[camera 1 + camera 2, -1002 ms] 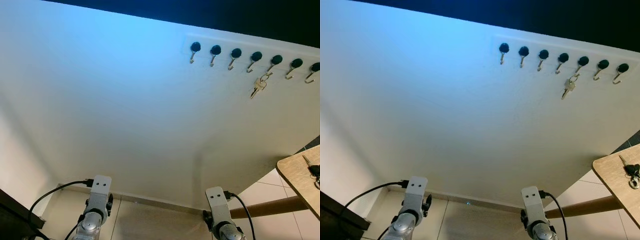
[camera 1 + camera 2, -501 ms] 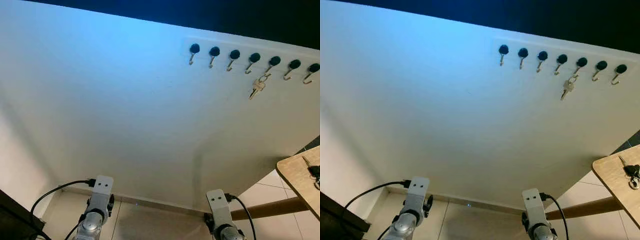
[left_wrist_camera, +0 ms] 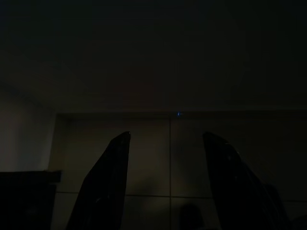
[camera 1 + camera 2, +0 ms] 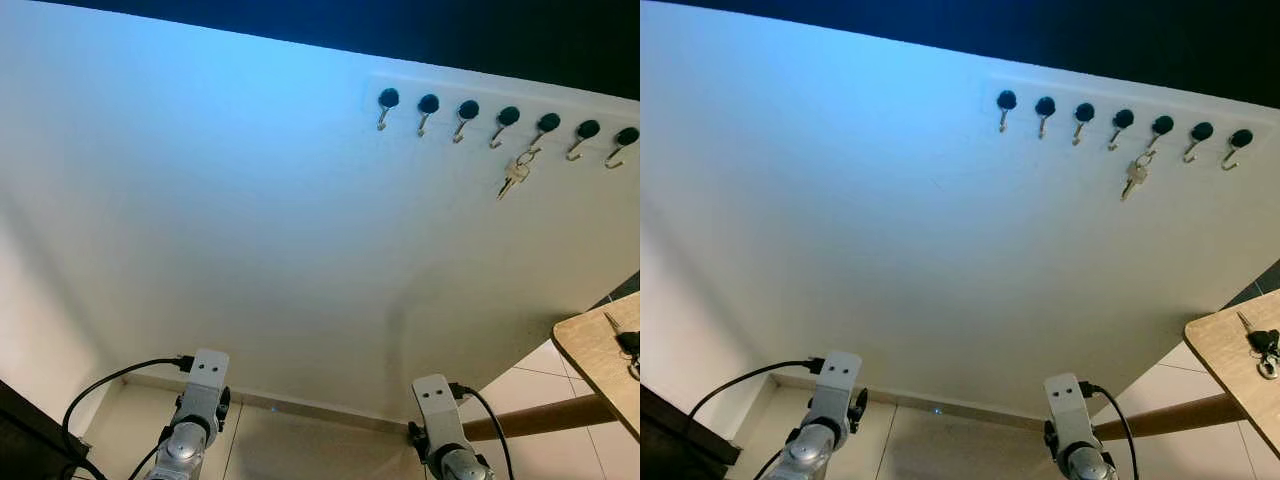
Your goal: Hang keys on a hook
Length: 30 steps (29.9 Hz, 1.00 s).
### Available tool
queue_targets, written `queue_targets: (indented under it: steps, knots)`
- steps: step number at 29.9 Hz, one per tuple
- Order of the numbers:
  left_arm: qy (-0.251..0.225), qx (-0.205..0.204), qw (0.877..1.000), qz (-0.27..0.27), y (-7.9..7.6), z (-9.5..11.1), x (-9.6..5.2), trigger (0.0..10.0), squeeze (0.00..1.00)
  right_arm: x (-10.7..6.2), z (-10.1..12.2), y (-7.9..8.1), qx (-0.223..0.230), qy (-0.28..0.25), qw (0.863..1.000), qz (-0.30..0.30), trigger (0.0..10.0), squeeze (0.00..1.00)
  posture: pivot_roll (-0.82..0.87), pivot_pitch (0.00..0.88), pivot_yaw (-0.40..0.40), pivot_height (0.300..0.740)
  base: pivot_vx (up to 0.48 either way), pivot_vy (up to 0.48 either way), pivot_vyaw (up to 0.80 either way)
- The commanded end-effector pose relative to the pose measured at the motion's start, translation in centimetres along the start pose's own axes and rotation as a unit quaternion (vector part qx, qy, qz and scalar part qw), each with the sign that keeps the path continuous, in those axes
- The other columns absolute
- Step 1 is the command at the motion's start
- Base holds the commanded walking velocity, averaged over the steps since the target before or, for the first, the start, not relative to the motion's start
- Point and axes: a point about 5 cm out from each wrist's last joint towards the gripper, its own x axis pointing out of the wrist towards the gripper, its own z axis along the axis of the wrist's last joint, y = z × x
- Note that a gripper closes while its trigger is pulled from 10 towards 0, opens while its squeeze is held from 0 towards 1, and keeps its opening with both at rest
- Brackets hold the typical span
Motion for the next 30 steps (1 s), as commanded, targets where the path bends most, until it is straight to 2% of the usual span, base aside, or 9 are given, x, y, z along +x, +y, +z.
queue_targets:
  steps: [1, 8, 15, 16, 20, 22, 23, 25, 30]
  knots:
    - [0.008, 0.009, 1.000, -0.006, -0.19, -0.21, -0.02, 10.0, 0.00, -0.15, -0.51, -0.41, -0.002, 0.011, 1.000, -0.008, 10.0, 0.00, 0.08, 0.012, -0.099, 0.740, 0.000, 0.000, 0.00]
    - [0.013, -0.003, 1.000, -0.017, -0.48, -0.58, -0.18, 10.0, 1.00, -0.36, -1.02, 0.22, 0.023, 0.015, 1.000, 0.007, 10.0, 1.00, 0.08, 0.031, -0.102, 0.740, 0.000, 0.000, 0.00]
    - [0.012, -0.006, 1.000, -0.013, -0.46, -0.57, -0.19, 6.9, 1.00, -0.32, -0.94, 0.17, 0.009, 0.015, 1.000, 0.001, 10.0, 1.00, 0.08, 0.032, -0.103, 0.740, 0.000, 0.000, 0.00]
    - [0.012, -0.013, 1.000, -0.014, -0.48, -0.59, -0.20, 0.0, 0.80, -0.30, -0.90, 0.16, 0.014, 0.015, 1.000, 0.004, 0.0, 0.69, 0.08, 0.034, -0.103, 0.740, 0.000, 0.000, 0.00]
    - [0.012, -0.015, 1.000, -0.014, -0.46, -0.59, -0.20, 0.0, 0.00, -0.30, -0.88, 0.13, 0.015, 0.014, 1.000, 0.005, 0.0, 0.00, 0.08, 0.034, -0.103, 0.740, 0.000, 0.000, 0.00]
    - [0.012, -0.010, 1.000, -0.006, -0.31, -0.61, -0.20, 0.0, 0.00, -0.28, -0.88, 0.00, 0.011, 0.016, 1.000, 0.000, 8.2, 0.00, 0.08, 0.035, -0.104, 0.740, 0.000, 0.000, 0.00]
    - [0.012, -0.010, 1.000, -0.009, -0.32, -0.62, -0.21, 7.7, 0.79, -0.29, -0.87, 0.10, 0.020, 0.015, 1.000, 0.009, 10.0, 0.00, 0.08, 0.036, -0.104, 0.740, 0.000, 0.000, 0.00]
    - [0.010, -0.012, 1.000, -0.015, -0.38, -0.60, -0.22, 10.0, 1.00, -0.29, -0.84, 0.21, 0.025, 0.013, 0.999, 0.018, 10.0, 1.00, 0.08, 0.035, -0.103, 0.740, 0.000, 0.000, 0.00]
    - [0.009, -0.011, 1.000, -0.015, -0.37, -0.55, -0.21, 10.0, 1.00, -0.28, -0.84, 0.23, 0.020, 0.014, 1.000, 0.018, 10.0, 1.00, 0.08, 0.034, -0.102, 0.740, 0.000, 0.000, 0.00]
